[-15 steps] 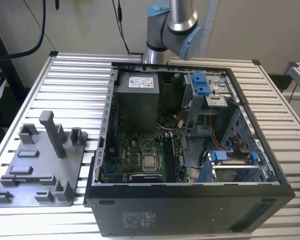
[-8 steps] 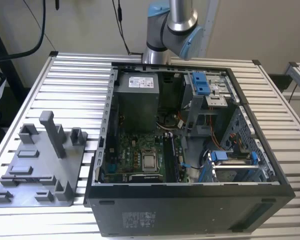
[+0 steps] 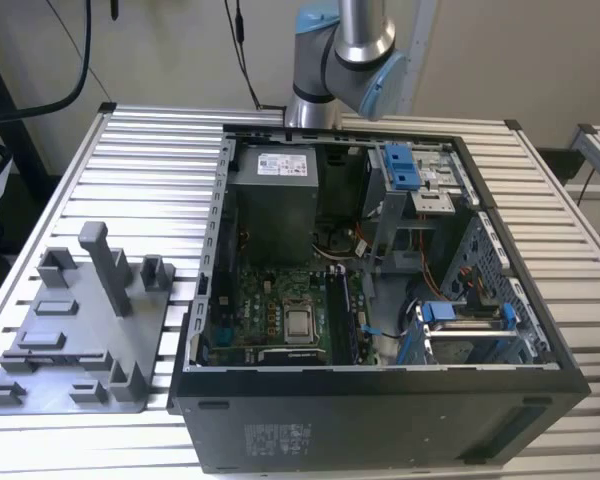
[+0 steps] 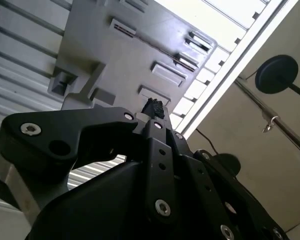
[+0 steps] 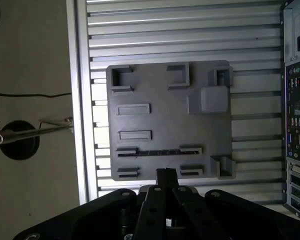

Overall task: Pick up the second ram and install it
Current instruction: 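Pick up the second ram and move it above second insertion slot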

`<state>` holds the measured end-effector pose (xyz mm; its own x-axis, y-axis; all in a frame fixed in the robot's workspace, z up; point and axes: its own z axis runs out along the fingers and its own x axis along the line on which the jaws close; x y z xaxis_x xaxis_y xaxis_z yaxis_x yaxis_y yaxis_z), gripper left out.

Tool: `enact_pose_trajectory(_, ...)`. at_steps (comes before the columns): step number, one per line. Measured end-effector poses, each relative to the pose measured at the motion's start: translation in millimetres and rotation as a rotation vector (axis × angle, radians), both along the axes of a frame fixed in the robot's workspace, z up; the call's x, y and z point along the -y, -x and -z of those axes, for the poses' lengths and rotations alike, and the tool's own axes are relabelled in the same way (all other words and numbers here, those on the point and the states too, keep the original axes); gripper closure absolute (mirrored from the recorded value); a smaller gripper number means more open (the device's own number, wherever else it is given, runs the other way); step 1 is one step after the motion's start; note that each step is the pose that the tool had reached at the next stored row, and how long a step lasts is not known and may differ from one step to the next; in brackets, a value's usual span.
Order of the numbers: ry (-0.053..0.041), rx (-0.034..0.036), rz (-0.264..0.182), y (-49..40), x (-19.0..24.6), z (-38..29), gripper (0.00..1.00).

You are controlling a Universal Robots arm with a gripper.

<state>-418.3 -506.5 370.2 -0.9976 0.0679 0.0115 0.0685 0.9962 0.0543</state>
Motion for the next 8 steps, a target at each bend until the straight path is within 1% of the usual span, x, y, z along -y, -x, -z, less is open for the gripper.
enact_pose_trajectory(8,0.0000,-0.0001,-0.063,0.1,-0.2,0.0,0.89)
